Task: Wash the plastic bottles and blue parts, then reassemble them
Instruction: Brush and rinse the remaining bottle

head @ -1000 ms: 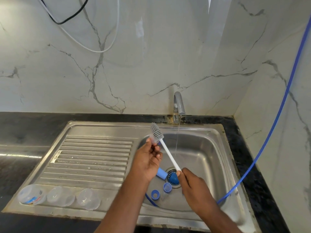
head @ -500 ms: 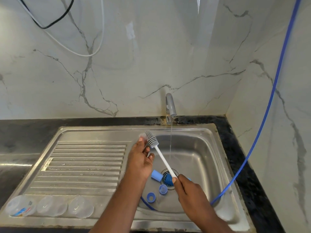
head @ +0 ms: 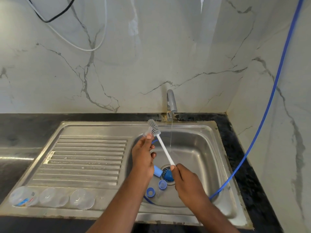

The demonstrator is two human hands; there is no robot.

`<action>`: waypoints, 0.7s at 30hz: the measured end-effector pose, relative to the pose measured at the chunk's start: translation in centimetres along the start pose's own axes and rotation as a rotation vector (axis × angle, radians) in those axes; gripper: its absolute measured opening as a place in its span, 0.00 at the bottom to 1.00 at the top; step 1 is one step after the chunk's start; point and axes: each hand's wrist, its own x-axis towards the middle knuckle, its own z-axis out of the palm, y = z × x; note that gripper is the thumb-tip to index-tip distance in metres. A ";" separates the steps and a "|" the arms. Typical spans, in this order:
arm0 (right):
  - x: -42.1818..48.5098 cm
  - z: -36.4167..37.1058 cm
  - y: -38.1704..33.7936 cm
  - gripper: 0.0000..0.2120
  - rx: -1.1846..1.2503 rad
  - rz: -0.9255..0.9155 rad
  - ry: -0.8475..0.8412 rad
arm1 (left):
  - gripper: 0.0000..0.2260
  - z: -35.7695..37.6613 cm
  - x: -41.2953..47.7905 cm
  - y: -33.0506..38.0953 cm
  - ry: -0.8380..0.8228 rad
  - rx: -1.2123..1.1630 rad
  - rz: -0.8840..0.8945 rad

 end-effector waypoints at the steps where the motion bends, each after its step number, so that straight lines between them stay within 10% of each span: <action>1: -0.2 0.0 0.0 0.18 -0.016 -0.006 0.005 | 0.11 0.0 -0.1 0.3 -0.005 0.001 -0.013; 11: -0.6 0.0 -1.2 0.17 -0.193 0.003 0.088 | 0.05 -0.9 0.8 1.6 -0.104 0.035 -0.182; 21: -3.3 1.9 -3.0 0.15 -0.229 0.065 0.111 | 0.07 -2.6 3.3 3.2 0.139 0.038 0.060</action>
